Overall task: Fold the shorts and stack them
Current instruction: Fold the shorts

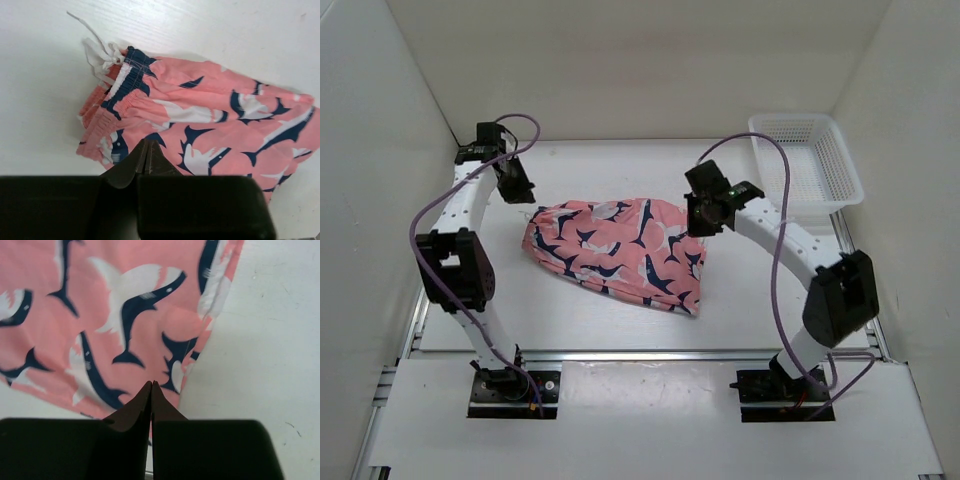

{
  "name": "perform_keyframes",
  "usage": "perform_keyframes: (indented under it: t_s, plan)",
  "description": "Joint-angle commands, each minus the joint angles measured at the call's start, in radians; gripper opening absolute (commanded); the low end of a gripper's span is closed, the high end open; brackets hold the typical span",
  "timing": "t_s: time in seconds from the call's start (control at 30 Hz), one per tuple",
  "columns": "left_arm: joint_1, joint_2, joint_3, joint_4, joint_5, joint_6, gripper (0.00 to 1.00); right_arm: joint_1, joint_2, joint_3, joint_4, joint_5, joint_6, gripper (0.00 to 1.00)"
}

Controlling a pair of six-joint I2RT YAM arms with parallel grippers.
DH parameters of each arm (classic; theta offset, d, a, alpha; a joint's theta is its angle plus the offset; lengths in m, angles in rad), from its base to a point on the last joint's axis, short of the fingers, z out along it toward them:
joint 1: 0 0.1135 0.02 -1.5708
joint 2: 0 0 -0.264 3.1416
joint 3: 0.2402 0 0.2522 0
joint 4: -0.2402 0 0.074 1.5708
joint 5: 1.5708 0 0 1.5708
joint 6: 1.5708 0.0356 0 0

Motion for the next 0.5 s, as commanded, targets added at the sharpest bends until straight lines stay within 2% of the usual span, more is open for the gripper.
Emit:
perform_keyframes:
  t_s: [0.0,0.07,0.17,0.37,0.47]
  plan:
    - [0.000,0.097,0.022,-0.008,0.022,0.035,0.10,-0.102,0.109,0.038,0.088,-0.214,-0.010,0.03]
    - [0.000,0.164,0.037,-0.008,0.007,0.035,0.10,-0.143,0.166,0.073,0.098,-0.273,-0.019,0.03]
    - [0.000,0.236,0.060,0.001,-0.002,0.017,0.10,-0.171,0.277,0.108,0.098,-0.282,-0.028,0.00]
    - [0.000,0.278,0.020,0.038,-0.002,-0.005,0.10,-0.228,0.394,0.058,0.153,-0.297,-0.019,0.00]
    - [0.000,0.278,0.011,0.047,-0.014,0.004,0.20,-0.228,0.433,0.058,0.153,-0.288,-0.031,0.00]
